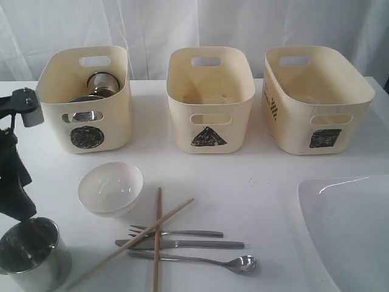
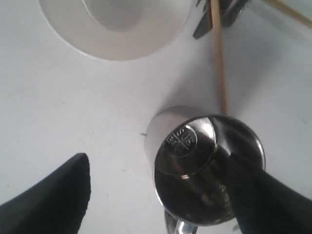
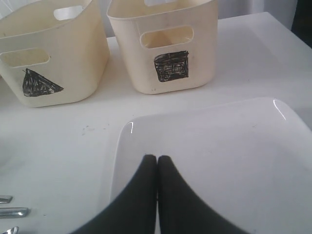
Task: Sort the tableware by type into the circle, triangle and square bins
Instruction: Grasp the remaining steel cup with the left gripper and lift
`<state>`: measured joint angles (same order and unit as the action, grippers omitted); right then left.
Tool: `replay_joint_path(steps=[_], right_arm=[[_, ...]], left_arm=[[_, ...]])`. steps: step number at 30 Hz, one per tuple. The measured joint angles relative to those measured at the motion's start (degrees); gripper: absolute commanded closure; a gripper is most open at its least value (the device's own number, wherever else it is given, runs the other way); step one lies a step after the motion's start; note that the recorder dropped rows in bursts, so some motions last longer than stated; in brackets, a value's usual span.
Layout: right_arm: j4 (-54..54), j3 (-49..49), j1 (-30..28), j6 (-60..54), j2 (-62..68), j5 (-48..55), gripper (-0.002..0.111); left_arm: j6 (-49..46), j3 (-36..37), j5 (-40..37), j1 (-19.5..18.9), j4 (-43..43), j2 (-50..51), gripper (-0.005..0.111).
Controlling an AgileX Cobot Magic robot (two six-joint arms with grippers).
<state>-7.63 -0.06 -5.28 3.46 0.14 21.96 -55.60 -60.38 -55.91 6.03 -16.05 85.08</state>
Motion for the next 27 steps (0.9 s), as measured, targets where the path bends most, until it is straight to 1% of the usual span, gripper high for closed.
replay_joint_path(steps=[5,12,17,19,20,22,24,26,27], right_arm=[[0.00,0.00,0.00,0.00,0.00,0.00,0.108],[0.00,0.00,0.00,0.00,0.00,0.00,0.108],[0.00,0.00,0.00,0.00,0.00,0.00,0.108],[0.00,0.00,0.00,0.00,0.00,0.00,0.108],[0.00,0.00,0.00,0.00,0.00,0.00,0.108],[0.00,0.00,0.00,0.00,0.00,0.00,0.108],[0.00,0.00,0.00,0.00,0.00,0.00,0.108],[0.00,0.00,0.00,0.00,0.00,0.00,0.108],[0.00,0.00,0.00,0.00,0.00,0.00,0.108]], left_arm=[[-1.17,0.56,-0.72,0.00,0.49,2.71,0.039],[-3.02,4.21,1.70,0.00,-3.21,6.84,0.039],[-3.95,5.75,3.48,0.00,-3.81,9.08,0.039],[-4.25,6.33,4.78,0.00,-3.81,9.75,0.041],[-4.42,6.47,5.36,0.00,-3.81,9.98,0.045],[-4.50,6.83,6.02,0.00,-3.81,10.27,0.058],[-4.54,6.92,6.02,0.00,-3.81,10.51,0.079],[-4.64,6.92,6.16,0.00,-3.12,10.52,0.103],[-4.64,6.92,6.05,0.00,-2.88,10.62,0.106]])
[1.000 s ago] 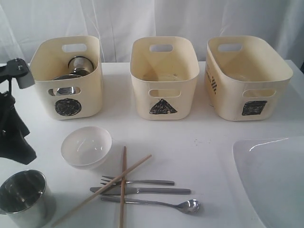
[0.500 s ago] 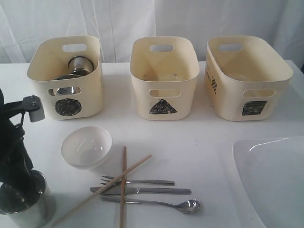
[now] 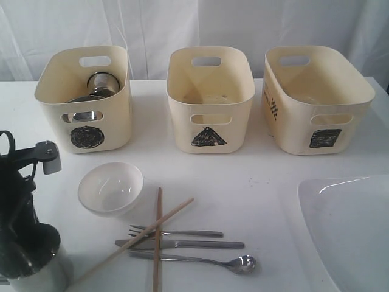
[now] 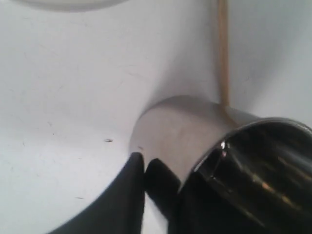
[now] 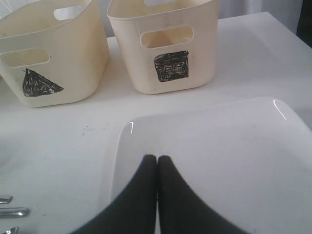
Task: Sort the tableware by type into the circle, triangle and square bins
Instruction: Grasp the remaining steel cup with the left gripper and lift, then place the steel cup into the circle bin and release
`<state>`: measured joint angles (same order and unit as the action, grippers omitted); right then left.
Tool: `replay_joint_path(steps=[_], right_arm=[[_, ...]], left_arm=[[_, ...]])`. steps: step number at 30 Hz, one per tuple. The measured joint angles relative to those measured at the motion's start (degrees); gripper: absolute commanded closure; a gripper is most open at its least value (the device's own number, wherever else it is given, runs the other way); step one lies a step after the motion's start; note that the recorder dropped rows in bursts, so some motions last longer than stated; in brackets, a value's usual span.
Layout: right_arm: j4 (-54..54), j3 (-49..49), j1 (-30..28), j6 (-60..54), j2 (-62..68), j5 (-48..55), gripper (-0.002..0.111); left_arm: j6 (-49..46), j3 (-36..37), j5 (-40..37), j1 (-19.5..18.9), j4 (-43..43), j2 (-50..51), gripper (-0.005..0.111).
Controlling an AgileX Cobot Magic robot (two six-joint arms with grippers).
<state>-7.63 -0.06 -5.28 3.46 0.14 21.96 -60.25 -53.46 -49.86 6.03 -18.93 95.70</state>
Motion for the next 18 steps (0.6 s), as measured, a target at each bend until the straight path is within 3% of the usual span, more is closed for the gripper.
replay_joint_path(steps=[7,13,16,18], right_arm=[[0.00,0.00,0.00,0.00,0.00,0.00,0.108],[0.00,0.00,0.00,0.00,0.00,0.00,0.108],[0.00,0.00,0.00,0.00,0.00,0.00,0.108],[0.00,0.00,0.00,0.00,0.00,0.00,0.108]], left_arm=[[7.43,-0.39,-0.65,0.00,1.01,-2.28,0.107],[11.59,-6.78,0.73,0.00,8.23,-11.19,0.107],[13.85,-10.01,8.84,0.00,11.90,-15.83,0.107],[15.54,-11.01,19.41,0.00,11.29,-17.23,0.107]])
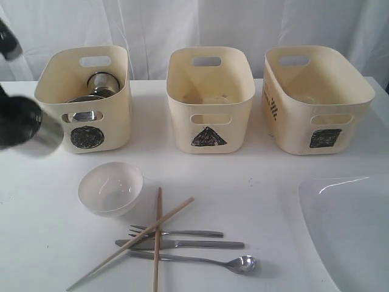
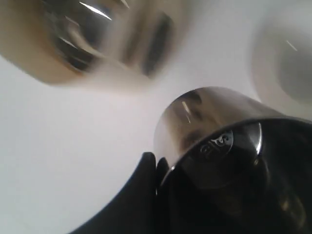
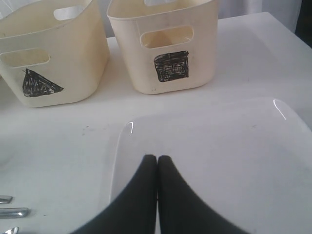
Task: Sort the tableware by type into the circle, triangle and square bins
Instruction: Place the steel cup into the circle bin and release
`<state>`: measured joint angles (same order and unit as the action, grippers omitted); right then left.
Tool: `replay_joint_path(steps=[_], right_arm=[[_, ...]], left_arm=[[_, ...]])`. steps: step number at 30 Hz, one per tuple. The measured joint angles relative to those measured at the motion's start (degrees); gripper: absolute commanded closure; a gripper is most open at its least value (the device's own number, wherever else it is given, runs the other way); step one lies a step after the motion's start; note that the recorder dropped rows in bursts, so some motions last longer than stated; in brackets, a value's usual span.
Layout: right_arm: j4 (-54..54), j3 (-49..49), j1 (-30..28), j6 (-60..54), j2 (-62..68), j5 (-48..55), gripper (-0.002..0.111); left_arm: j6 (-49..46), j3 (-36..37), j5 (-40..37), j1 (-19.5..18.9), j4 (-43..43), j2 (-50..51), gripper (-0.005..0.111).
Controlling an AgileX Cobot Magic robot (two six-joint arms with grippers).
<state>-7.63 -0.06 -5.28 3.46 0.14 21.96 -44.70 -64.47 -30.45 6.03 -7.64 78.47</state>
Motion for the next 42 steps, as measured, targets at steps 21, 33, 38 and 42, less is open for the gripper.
replay_joint_path(steps=[21,33,38,42], right_arm=[[0.00,0.00,0.00,0.00,0.00,0.00,0.108],[0.00,0.00,0.00,0.00,0.00,0.00,0.108],[0.00,0.00,0.00,0.00,0.00,0.00,0.108],[0.00,0.00,0.00,0.00,0.00,0.00,0.108]], left_arm=[[45.44,-6.94,66.64,0.00,24.87,29.60,0.106],[52.73,-7.31,65.71,0.00,29.40,29.88,0.035],[57.04,-7.31,68.84,0.00,30.49,29.88,0.029],[57.96,-7.31,69.65,0.00,31.14,28.32,0.029]])
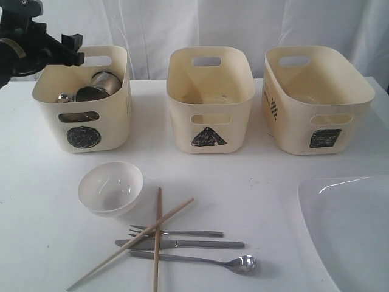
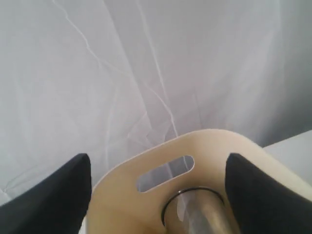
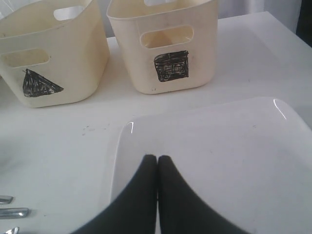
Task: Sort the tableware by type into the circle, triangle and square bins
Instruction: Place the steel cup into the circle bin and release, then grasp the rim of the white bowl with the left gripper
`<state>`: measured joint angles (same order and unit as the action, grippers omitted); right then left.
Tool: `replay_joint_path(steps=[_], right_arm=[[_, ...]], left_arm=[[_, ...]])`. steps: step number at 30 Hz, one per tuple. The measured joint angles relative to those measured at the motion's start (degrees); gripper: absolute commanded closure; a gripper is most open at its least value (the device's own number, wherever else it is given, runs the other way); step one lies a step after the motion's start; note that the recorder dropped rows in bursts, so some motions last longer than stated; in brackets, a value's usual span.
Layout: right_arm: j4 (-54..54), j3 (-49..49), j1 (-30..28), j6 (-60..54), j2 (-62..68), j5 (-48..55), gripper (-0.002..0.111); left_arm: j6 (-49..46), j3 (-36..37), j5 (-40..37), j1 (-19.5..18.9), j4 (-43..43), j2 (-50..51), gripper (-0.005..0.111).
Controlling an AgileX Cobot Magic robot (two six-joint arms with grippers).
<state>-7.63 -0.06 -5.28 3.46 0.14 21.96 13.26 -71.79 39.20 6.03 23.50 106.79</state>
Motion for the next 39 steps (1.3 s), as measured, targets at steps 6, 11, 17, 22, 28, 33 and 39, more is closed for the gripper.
replay_joint_path(steps=[6,11,17,22,28,33,39], right_arm=[[0.00,0.00,0.00,0.00,0.00,0.00,0.108],[0.00,0.00,0.00,0.00,0.00,0.00,0.108],[0.00,0.00,0.00,0.00,0.00,0.00,0.108],[0.00,0.00,0.00,0.00,0.00,0.00,0.108],[0.00,0.00,0.00,0.00,0.00,0.00,0.108],[0.00,0.00,0.00,0.00,0.00,0.00,0.108],[0.00,0.00,0.00,0.00,0.00,0.00,0.108]], left_arm=[[2.82,0.00,-0.19,0.00,0.15,-5.44,0.031],[10.03,0.00,-9.86,0.00,1.42,-13.34,0.074],[20.05,-0.20,-50.40,2.53,2.95,-25.37,0.106],[12.23,0.44,-76.56,4.67,-0.97,-32.91,0.106],[-3.51,4.97,-88.74,5.10,-21.39,-33.90,0.106],[-13.26,13.16,-84.09,5.32,-40.07,-33.50,0.106],[-17.85,20.71,-76.04,5.32,-46.35,-31.18,0.080]])
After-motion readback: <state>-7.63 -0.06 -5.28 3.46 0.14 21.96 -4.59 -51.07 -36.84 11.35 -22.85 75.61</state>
